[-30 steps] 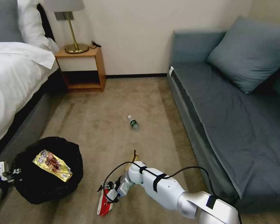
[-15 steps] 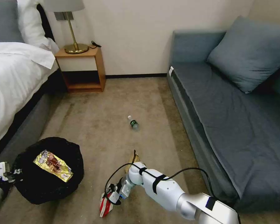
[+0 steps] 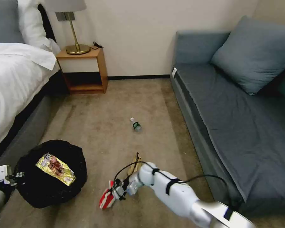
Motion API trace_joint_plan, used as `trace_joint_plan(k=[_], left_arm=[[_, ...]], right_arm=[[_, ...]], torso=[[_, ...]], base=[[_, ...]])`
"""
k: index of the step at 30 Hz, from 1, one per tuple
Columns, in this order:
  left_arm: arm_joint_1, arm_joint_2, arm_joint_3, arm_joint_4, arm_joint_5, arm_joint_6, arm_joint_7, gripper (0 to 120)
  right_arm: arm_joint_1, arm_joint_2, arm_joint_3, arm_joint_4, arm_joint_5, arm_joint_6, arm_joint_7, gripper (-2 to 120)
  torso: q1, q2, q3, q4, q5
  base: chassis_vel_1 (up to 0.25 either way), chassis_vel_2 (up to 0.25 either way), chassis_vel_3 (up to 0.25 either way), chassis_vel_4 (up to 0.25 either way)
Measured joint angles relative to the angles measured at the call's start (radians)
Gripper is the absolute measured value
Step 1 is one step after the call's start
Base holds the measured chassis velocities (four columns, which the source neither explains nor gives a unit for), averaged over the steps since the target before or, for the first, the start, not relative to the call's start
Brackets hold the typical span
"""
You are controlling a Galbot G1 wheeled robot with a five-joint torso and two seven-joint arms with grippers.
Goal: Pick up the trash bin, then pick up the garbage on the floor and place it into the trash bin.
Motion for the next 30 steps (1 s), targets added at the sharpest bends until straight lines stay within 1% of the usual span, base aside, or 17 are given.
trace_joint_plan(k=[1,2,4,5,8,10,11,12,13,15,16,17,20,22,26,27,30], left_arm=[[0.002,0.0,-0.001,-0.002,-0.003,0.0,0.0,3],[0.002,0.0,-0.001,-0.002,-0.003,0.0,0.0,3],[0.01,0.0,-0.001,-0.005,-0.006,0.0,0.0,3],[0.01,0.0,-0.001,-0.005,-0.006,0.0,0.0,3],[0.018,-0.005,0.001,-0.013,-0.009,0.0,0.0,3],[0.019,-0.007,0.006,-0.015,-0.01,-0.001,-0.001,3],[0.019,-0.007,0.006,-0.015,-0.01,-0.001,-0.001,3],[0.019,-0.01,0.013,-0.018,-0.01,-0.001,-0.001,3],[0.019,-0.013,0.016,-0.021,-0.01,-0.001,-0.002,3],[0.019,-0.013,0.016,-0.021,-0.01,-0.001,-0.002,3],[0.019,-0.022,0.025,-0.033,-0.01,-0.001,-0.004,3],[0.019,-0.022,0.025,-0.033,-0.01,-0.001,-0.004,3],[0.023,-0.03,0.03,-0.044,-0.009,0.0,-0.005,3],[0.025,-0.031,0.03,-0.045,-0.009,0.0,-0.005,3],[0.028,-0.036,0.037,-0.057,-0.008,0.001,-0.006,3],[0.028,-0.036,0.037,-0.057,-0.008,0.001,-0.006,3],[0.028,-0.04,0.046,-0.067,-0.005,0.002,-0.006,3]], right_arm=[[-0.033,-0.059,0.056,0.1,0.089,-0.031,0.014,1],[-0.033,-0.059,0.056,0.1,0.089,-0.031,0.014,1],[-0.085,-0.124,0.119,0.213,0.245,-0.094,0.052,1],[-0.085,-0.124,0.119,0.213,0.245,-0.094,0.052,1],[-0.146,-0.196,0.122,0.38,0.584,-0.268,0.157,1],[-0.162,-0.217,0.099,0.466,0.736,-0.344,0.211,1],[-0.162,-0.217,0.099,0.466,0.736,-0.344,0.211,1],[-0.163,-0.225,0.056,0.561,0.868,-0.415,0.268,1],[-0.155,-0.224,0.028,0.6,0.915,-0.446,0.293,1],[-0.155,-0.224,0.028,0.6,0.915,-0.446,0.293,1],[-0.109,-0.194,-0.073,0.672,1.01,-0.517,0.359,1],[-0.109,-0.194,-0.073,0.672,1.01,-0.517,0.359,1],[-0.041,-0.123,-0.194,0.676,1.071,-0.574,0.43,1],[-0.01,-0.081,-0.237,0.651,1.082,-0.588,0.457,1],[0.073,0.047,-0.321,0.536,1.097,-0.606,0.525,1],[0.073,0.047,-0.321,0.536,1.097,-0.606,0.525,1],[0.109,0.109,-0.349,0.446,1.087,-0.606,0.569,1]], torso=[[0.0,0.0,0.0,-0.0001,0.0001],[0.0,0.0,0.0,-0.0001,0.0001],[0.0,0.0,0.0,-0.0003,0.0001],[0.0,0.0,0.0,-0.0003,0.0001],[0.0,0.0,0.0,-0.0004,0.0],[0.0,0.0,0.0,-0.0004,0.0001],[0.0,0.0,0.0,-0.0004,0.0001],[0.0,0.0,0.0,-0.0002,0.0],[0.0,0.0,0.0,-0.0002,-0.0001],[0.0,0.0,0.0,-0.0002,-0.0001],[0.0,0.0,0.0,0.0,-0.0001],[0.0,0.0,0.0,0.0,-0.0001],[0.0,0.0,0.0,0.0001,-0.0002],[0.0,0.0,0.0,0.0003,-0.0002],[0.0,0.0,0.0,0.0004,-0.0003],[0.0,0.0,0.0,0.0004,-0.0003],[0.0,0.0,0.0,0.0002,-0.0004]], base=[[0.0,0.0,0.0,0.0],[0.0,0.0,0.0,0.0],[0.0,0.0,0.0,0.0],[0.0,0.0,0.0,0.0],[0.0,0.0,0.0,0.0],[0.0,0.0,0.0,0.0],[0.0,0.0,0.0,0.0],[0.0,0.0,0.0,0.0],[0.0,0.0,0.0,0.0],[0.0,0.0,0.0,0.0],[0.0,0.0,0.0,0.0],[0.0,0.0,0.0,0.0],[0.0,0.0,0.0,0.0],[0.0,0.0,0.0,0.0],[0.0,0.0,0.0,0.0],[0.0,0.0,0.0,0.0],[0.0,0.0,0.0,0.0]])
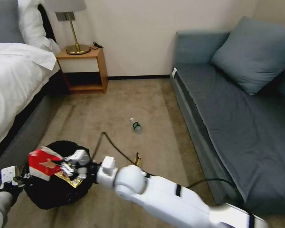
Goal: Pick up the trash bin, then pick up the garbage on the floor and place it into the trash bin.
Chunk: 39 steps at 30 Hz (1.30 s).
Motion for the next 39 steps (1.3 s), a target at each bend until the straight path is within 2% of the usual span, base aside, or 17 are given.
trace_joint_plan(k=[3,6,7,11,12,13,17,19,21,23,26,28,32,35,36,38,39], left_arm=[[0.0,-0.001,0.002,-0.002,0.002,0.0,0.0,3],[0.004,-0.001,0.003,-0.005,0.002,0.001,0.0,3],[0.004,-0.001,0.003,-0.005,0.002,0.001,0.0,3],[0.005,0.003,0.003,-0.005,0.003,0.002,0.0,3],[0.005,0.003,0.003,-0.005,0.003,0.002,0.0,3],[0.004,0.004,0.003,-0.005,0.002,0.002,0.0,3],[0.002,0.006,0.003,-0.005,0.001,0.002,0.0,3],[0.001,0.006,0.003,-0.002,0.0,0.002,0.0,3],[0.001,0.007,0.003,0.0,0.0,0.002,0.0,3],[-0.002,0.008,0.004,0.006,-0.002,0.003,0.001,3],[-0.012,0.013,0.004,0.016,-0.004,0.003,0.001,3],[-0.016,0.016,0.004,0.022,-0.006,0.003,0.001,3],[-0.023,0.022,0.0,0.033,-0.009,0.003,0.0,3],[-0.029,0.034,-0.013,0.05,-0.015,0.003,-0.004,3],[-0.029,0.034,-0.013,0.05,-0.015,0.003,-0.004,3],[-0.033,0.042,-0.019,0.06,-0.017,0.003,-0.004,3],[-0.033,0.042,-0.019,0.06,-0.017,0.003,-0.004,3]], right_arm=[[0.006,0.016,0.0,-0.037,-0.024,0.002,0.012,5],[0.005,0.013,0.013,-0.054,-0.037,0.003,0.018,18],[0.005,0.013,0.013,-0.054,-0.037,0.003,0.018,18],[0.001,-0.003,0.016,-0.043,-0.037,-0.009,0.019,38],[0.001,-0.003,0.016,-0.043,-0.037,-0.009,0.019,38],[0.0,-0.003,0.016,-0.038,-0.037,-0.013,0.019,45],[-0.001,-0.002,0.013,-0.036,-0.04,-0.017,0.019,54],[-0.002,0.0,0.011,-0.036,-0.048,-0.018,0.019,66],[-0.002,0.0,0.011,-0.036,-0.049,-0.018,0.019,67],[-0.005,-0.003,0.013,-0.033,-0.058,-0.018,0.019,79],[-0.019,-0.015,0.036,-0.022,-0.073,-0.016,0.021,91],[-0.034,-0.028,0.06,-0.008,-0.082,-0.015,0.025,96],[-0.066,-0.05,0.111,0.026,-0.09,-0.028,0.051,99],[-0.118,-0.102,0.199,0.082,-0.107,-0.148,0.177,100],[-0.118,-0.102,0.199,0.082,-0.107,-0.148,0.177,100],[-0.139,-0.131,0.253,0.094,-0.091,-0.282,0.31,100],[-0.139,-0.131,0.253,0.094,-0.091,-0.282,0.31,100]], torso=[[0.0,0.0,0.0,0.0,-0.0001],[0.0,0.0,0.0,-0.0002,0.0],[0.0,0.0,0.0,-0.0002,0.0],[0.0,0.0,0.0,-0.0003,0.0],[0.0,0.0,0.0,-0.0003,0.0],[0.0,0.0,0.0,-0.0003,0.0],[0.0,0.0,0.0,-0.0003,0.0],[0.0,0.0,0.0,-0.0003,0.0001],[0.0,0.0,0.0,-0.0002,0.0001],[0.0,0.0,0.0,-0.0001,0.0001],[0.0,0.0,0.0,-0.0001,0.0002],[0.0,0.0,0.0,-0.0002,0.0003],[0.0,0.0,0.0,-0.0002,0.0004],[0.0,0.0,0.0,-0.0004,0.0004],[0.0,0.0,0.0,-0.0004,0.0004],[0.0,0.0,0.0,-0.0004,0.0004],[0.0,0.0,0.0,-0.0004,0.0004]], base=[[0.0,0.0,0.0,0.0],[0.0,0.0,0.0,0.0],[0.0,0.0,0.0,0.0],[0.0,0.0,0.0,0.0],[0.0,0.0,0.0,0.0],[0.0,0.0,0.0,0.0],[0.0,0.0,0.0,0.0],[0.0,0.0,0.0,0.0],[0.0,0.0,0.0,0.0],[0.0,0.0,0.0,0.0],[0.0,0.0,0.0,0.0],[0.0,0.0,0.0,0.0],[0.0,0.0,0.0,0.0],[0.0,0.0,0.0,0.0],[0.0,0.0,0.0,0.0],[0.0,0.0,0.0,0.0],[0.0,0.0,0.0,0.0]])
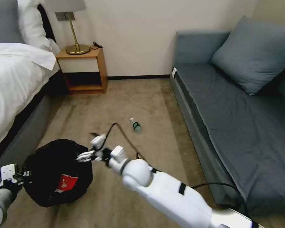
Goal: Pick up the trash bin, then pick up the garbage on the floor and place it into the trash bin.
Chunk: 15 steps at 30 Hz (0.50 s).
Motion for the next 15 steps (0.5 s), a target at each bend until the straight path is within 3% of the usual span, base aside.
trace_joint_plan(k=[2,6,9,12,13,15], left_arm=[[-0.003,0.005,-0.001,0.008,0.0,-0.001,0.0,3],[-0.005,0.004,-0.001,0.01,0.0,-0.002,0.0,3],[-0.003,0.001,0.001,0.01,-0.001,-0.003,0.0,3],[0.005,-0.003,0.001,0.009,0.0,-0.004,-0.001,3],[0.009,-0.004,0.0,0.008,0.001,-0.006,0.0,3],[0.009,-0.003,0.0,0.008,0.001,-0.006,0.0,3]], right_arm=[[-0.008,-0.01,0.034,-0.037,0.051,-0.129,0.122,100],[-0.008,0.015,0.053,-0.15,0.11,-0.237,0.207,100],[-0.007,0.038,0.062,-0.206,0.135,-0.265,0.221,100],[0.007,0.106,0.089,-0.339,0.171,-0.286,0.238,100],[0.021,0.169,0.111,-0.457,0.181,-0.29,0.243,100],[0.022,0.186,0.117,-0.491,0.172,-0.288,0.242,100]], torso=[[0.0,0.0,0.0,0.0,0.0],[0.0,0.0,0.0,0.0,0.0],[0.0,0.0,0.0,0.0001,0.0],[0.0,0.0,0.0,0.0004,-0.0001],[0.0,0.0,0.0,0.0004,-0.0002],[0.0,0.0,0.0,0.0004,-0.0002]], base=[[0.0,0.0,0.0,0.0],[0.0,0.0,0.0,0.0],[0.0,0.0,0.0,0.0],[0.0,0.0,0.0,0.0],[0.0,0.0,0.0,0.0],[0.0,0.0,0.0,0.0]])
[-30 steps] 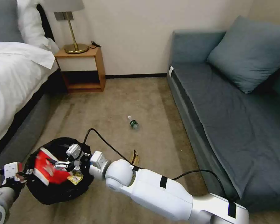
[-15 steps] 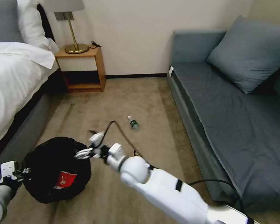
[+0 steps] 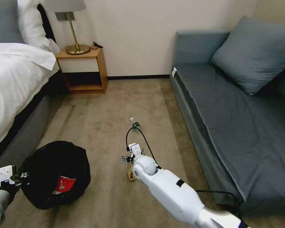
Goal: Pick up the trash bin, then pick up the garbage on the floor and place it into the trash bin.
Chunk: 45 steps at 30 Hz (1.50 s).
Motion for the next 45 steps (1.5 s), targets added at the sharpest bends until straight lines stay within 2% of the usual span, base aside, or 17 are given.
trace_joint_plan(k=[3,9,12,14,18,19,21,22,23,26,28,29,31,32,36,40,45], left_arm=[[0.0,0.001,-0.001,-0.002,0.0,0.0,0.0,3],[0.0,0.003,-0.002,-0.003,0.0,0.0,0.001,3],[0.0,0.004,-0.002,-0.002,0.0,0.0,0.001,3],[-0.001,0.005,-0.002,-0.002,0.001,0.0,0.001,3],[-0.002,0.004,0.001,-0.001,0.001,0.0,0.001,3],[-0.002,0.004,0.001,-0.001,0.001,0.0,0.001,3],[-0.002,0.004,0.001,-0.001,0.002,0.0,0.001,3],[-0.002,0.004,0.001,-0.001,0.002,0.0,0.001,3],[-0.002,0.004,0.001,-0.001,0.002,0.0,0.001,3],[-0.002,0.004,0.001,-0.001,0.002,0.0,0.001,3],[-0.002,0.003,0.001,0.0,0.003,0.0,0.001,3],[-0.002,0.003,0.001,0.0,0.003,0.0,0.001,3],[0.002,0.004,-0.005,0.001,0.002,0.0,0.001,3],[0.002,0.004,-0.005,0.001,0.002,0.0,0.001,3],[0.003,0.015,-0.009,0.003,0.001,0.0,0.002,3],[0.003,0.018,-0.011,0.003,0.0,0.0,0.002,3],[0.003,0.016,-0.011,-0.002,-0.001,0.0,0.003,3]], right_arm=[[0.001,0.045,0.021,-0.116,-0.068,0.015,-0.002,100],[-0.001,0.052,0.036,-0.211,-0.117,0.031,-0.009,100],[-0.002,0.052,0.046,-0.239,-0.123,0.039,-0.018,92],[-0.001,0.051,0.051,-0.252,-0.117,0.044,-0.031,79],[0.0,0.05,0.051,-0.252,-0.095,0.049,-0.052,65],[0.0,0.05,0.051,-0.252,-0.095,0.049,-0.052,65],[-0.001,0.05,0.049,-0.251,-0.091,0.055,-0.062,54],[-0.001,0.05,0.049,-0.251,-0.091,0.055,-0.062,54],[-0.003,0.049,0.046,-0.246,-0.09,0.058,-0.065,45],[-0.005,0.049,0.043,-0.241,-0.09,0.058,-0.066,42],[-0.011,0.049,0.036,-0.224,-0.093,0.063,-0.074,29],[-0.011,0.049,0.036,-0.224,-0.093,0.063,-0.074,29],[-0.016,0.049,0.031,-0.216,-0.096,0.065,-0.079,17],[-0.016,0.049,0.031,-0.216,-0.096,0.065,-0.079,17],[-0.016,0.048,0.027,-0.218,-0.106,0.067,-0.079,1],[-0.017,0.048,0.026,-0.216,-0.108,0.071,-0.079,0],[-0.033,0.045,0.023,-0.098,-0.074,0.099,-0.074,0]], torso=[[0.0,0.0,0.0,0.0,0.0001],[0.0,0.0,0.0,-0.0003,0.0],[0.0,0.0,0.0,-0.0003,-0.0001],[0.0,0.0,0.0,-0.0002,0.0],[0.0,0.0,0.0,-0.0002,-0.0001],[0.0,0.0,0.0,-0.0002,-0.0001],[0.0,0.0,0.0,-0.0002,0.0],[0.0,0.0,0.0,-0.0002,0.0],[0.0,0.0,0.0,-0.0003,0.0],[0.0,0.0,0.0,-0.0003,0.0],[0.0,0.0,0.0,-0.0002,0.0],[0.0,0.0,0.0,-0.0002,0.0],[0.0,0.0,0.0,-0.0002,0.0],[0.0,0.0,0.0,-0.0002,0.0],[0.0,0.0,0.0,-0.0002,0.0],[0.0,0.0,0.0,-0.0002,-0.0001],[0.0,0.0,0.0,-0.0002,0.0]], base=[[0.0,0.0,0.0,0.0],[0.0,0.0,0.0,0.0],[0.0,0.0,0.0,0.0],[0.0,0.0,0.0,0.0],[0.0,0.0,0.0,0.0],[0.0,0.0,0.0,0.0],[0.0,0.0,0.0,0.0],[0.0,0.0,0.0,0.0],[0.0,0.0,0.0,0.0],[0.0,0.0,0.0,0.0],[0.0,0.0,0.0,0.0],[0.0,0.0,0.0,0.0],[0.0,0.0,0.0,0.0],[0.0,0.0,0.0,0.0],[0.0,0.0,0.0,0.0],[0.0,0.0,0.0,0.0],[0.0,0.0,0.0,0.0]])
